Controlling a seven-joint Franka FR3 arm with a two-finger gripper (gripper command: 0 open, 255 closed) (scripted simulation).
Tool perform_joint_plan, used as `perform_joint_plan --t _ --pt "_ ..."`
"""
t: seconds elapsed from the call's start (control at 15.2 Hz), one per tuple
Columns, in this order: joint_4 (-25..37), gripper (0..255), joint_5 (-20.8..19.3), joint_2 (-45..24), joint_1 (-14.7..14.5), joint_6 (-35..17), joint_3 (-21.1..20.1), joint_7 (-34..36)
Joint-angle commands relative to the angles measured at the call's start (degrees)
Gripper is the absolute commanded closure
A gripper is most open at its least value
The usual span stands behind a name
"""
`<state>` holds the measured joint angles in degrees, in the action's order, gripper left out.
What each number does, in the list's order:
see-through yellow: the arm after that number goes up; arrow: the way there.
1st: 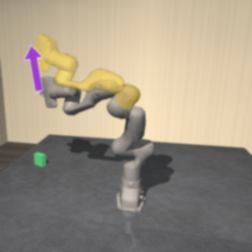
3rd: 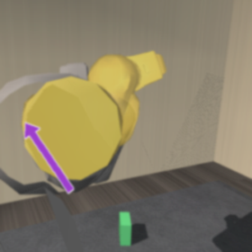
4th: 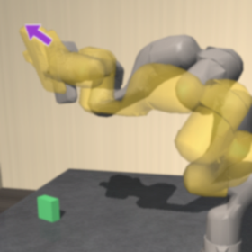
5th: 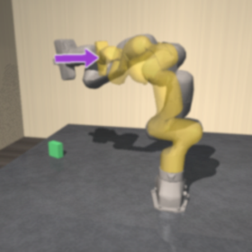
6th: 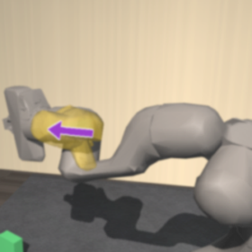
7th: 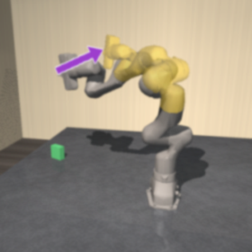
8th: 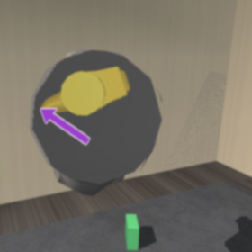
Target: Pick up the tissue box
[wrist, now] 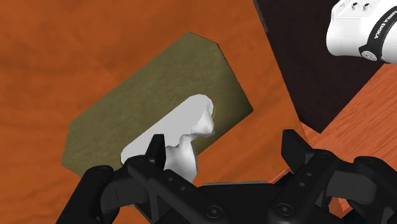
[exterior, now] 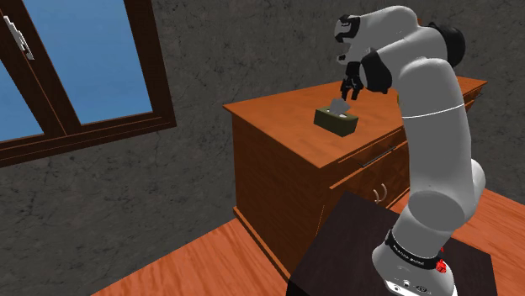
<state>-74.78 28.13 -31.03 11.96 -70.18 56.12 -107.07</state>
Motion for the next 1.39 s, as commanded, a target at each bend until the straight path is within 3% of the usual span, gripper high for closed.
perform_joint_plan --t 0.0,0.4,0.46,1.06,1.32 --pt "-0.76 0 0.31 -0.73 0.3 -0.95 -0.36 -0.84" --pt "-4.53 0 0.34 -0.86 -0.89 -4.38 -0.33 -1.51" --pt "-4.29 255 0.4 -0.97 -0.75 -4.25 -0.38 -1.51" --pt "-4.53 255 0.35 -0.87 -0.89 -4.38 -0.33 -1.52" --pt "-1.26 255 0.31 -0.74 0.12 -1.39 -0.32 -0.93"
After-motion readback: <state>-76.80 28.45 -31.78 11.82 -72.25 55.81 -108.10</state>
